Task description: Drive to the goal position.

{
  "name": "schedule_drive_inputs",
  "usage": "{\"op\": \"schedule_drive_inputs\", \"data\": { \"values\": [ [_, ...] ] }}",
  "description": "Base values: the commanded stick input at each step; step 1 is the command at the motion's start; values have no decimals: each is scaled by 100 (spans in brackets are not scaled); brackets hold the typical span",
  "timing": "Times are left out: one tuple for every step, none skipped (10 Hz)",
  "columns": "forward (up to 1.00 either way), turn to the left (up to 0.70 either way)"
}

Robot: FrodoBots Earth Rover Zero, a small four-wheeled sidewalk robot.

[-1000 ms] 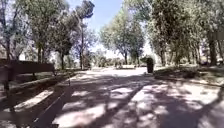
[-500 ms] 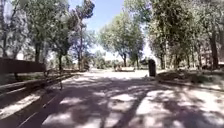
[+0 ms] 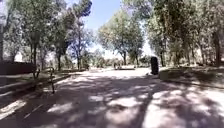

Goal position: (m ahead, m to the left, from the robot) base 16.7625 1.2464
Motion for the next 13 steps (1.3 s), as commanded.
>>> {"op": "schedule_drive_inputs", "data": {
  "values": [
    [85,0],
    [85,0],
    [85,0],
    [85,0],
    [85,0],
    [85,0],
    [85,0],
    [85,0],
    [85,0],
    [85,0],
    [85,0],
    [85,0],
    [85,0]
  ]
}}
